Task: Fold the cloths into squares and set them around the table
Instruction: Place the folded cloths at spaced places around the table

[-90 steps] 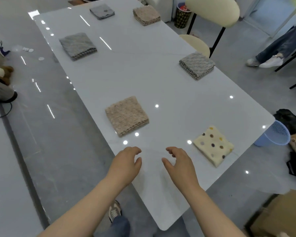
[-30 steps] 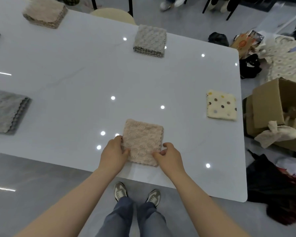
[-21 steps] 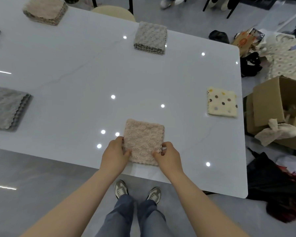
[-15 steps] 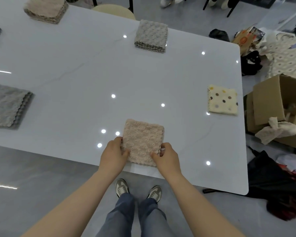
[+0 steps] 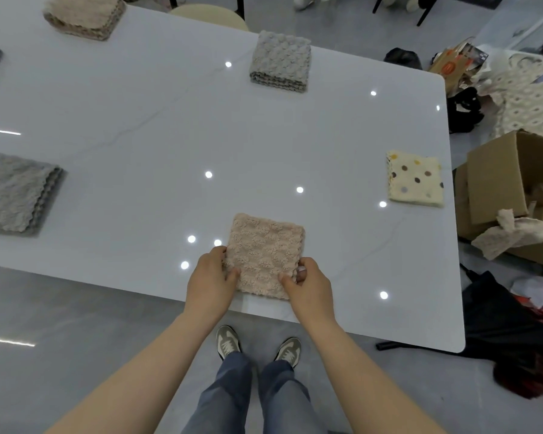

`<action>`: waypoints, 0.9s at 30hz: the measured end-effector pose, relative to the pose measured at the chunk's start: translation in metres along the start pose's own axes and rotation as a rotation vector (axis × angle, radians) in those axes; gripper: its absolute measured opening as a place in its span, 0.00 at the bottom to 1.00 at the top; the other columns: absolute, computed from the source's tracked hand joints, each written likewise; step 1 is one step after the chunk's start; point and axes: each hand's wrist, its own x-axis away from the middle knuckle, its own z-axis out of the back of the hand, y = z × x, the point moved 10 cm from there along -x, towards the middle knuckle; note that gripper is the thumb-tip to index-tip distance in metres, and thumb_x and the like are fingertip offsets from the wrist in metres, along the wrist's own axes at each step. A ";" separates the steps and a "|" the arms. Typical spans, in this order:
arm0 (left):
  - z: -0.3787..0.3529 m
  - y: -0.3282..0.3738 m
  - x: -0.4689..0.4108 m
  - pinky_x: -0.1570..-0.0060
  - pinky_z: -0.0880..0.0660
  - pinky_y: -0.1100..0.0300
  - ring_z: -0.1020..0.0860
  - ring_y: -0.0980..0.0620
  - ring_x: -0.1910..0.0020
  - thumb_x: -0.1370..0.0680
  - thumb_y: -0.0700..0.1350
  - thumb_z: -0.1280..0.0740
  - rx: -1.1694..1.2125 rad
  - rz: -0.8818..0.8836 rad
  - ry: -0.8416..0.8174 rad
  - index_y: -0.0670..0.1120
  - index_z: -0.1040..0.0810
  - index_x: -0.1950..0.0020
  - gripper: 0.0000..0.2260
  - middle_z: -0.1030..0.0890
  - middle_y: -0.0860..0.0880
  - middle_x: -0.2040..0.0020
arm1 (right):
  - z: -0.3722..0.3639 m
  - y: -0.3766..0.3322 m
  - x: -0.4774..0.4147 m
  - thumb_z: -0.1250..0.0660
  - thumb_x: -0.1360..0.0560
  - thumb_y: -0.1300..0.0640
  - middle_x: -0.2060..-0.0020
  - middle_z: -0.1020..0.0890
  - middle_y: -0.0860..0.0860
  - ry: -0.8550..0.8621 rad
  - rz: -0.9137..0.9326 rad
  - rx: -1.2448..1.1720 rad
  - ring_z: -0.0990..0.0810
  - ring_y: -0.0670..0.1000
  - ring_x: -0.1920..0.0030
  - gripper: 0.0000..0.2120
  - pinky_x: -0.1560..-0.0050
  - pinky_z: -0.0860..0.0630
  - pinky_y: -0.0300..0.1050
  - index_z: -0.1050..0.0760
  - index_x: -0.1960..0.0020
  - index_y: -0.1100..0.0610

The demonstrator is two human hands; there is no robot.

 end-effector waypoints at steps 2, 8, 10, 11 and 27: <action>0.000 -0.001 -0.001 0.66 0.37 0.71 0.28 0.56 0.59 0.23 0.44 0.35 0.001 -0.002 -0.010 0.44 0.28 0.37 0.15 0.25 0.47 0.50 | 0.000 -0.001 0.001 0.31 0.25 0.57 0.63 0.26 0.39 0.009 0.012 -0.011 0.27 0.38 0.63 0.08 0.64 0.31 0.26 0.28 0.49 0.52; 0.002 -0.008 -0.004 0.62 0.35 0.66 0.28 0.55 0.55 0.23 0.44 0.35 0.015 0.016 -0.019 0.45 0.29 0.34 0.17 0.24 0.45 0.45 | -0.005 -0.001 0.000 0.31 0.25 0.55 0.63 0.25 0.40 0.021 0.027 0.010 0.26 0.42 0.62 0.06 0.64 0.33 0.34 0.27 0.51 0.52; 0.002 -0.010 -0.005 0.60 0.34 0.64 0.27 0.55 0.55 0.23 0.45 0.35 0.013 0.019 -0.022 0.45 0.29 0.34 0.17 0.24 0.45 0.45 | -0.006 -0.002 -0.002 0.31 0.25 0.55 0.63 0.25 0.41 0.020 0.027 0.021 0.26 0.42 0.62 0.06 0.64 0.32 0.34 0.27 0.51 0.53; 0.002 -0.011 -0.005 0.62 0.34 0.65 0.27 0.55 0.55 0.23 0.45 0.35 0.012 0.016 -0.022 0.45 0.29 0.35 0.17 0.23 0.46 0.46 | -0.007 -0.003 -0.003 0.31 0.25 0.55 0.63 0.24 0.41 0.021 0.027 0.026 0.26 0.42 0.62 0.06 0.64 0.32 0.34 0.27 0.51 0.53; 0.008 -0.009 -0.002 0.60 0.36 0.63 0.29 0.52 0.56 0.23 0.45 0.35 0.005 0.029 -0.009 0.44 0.27 0.38 0.14 0.26 0.47 0.52 | -0.010 -0.005 -0.003 0.30 0.26 0.55 0.61 0.23 0.45 0.012 -0.012 0.050 0.23 0.48 0.59 0.09 0.61 0.29 0.37 0.27 0.49 0.54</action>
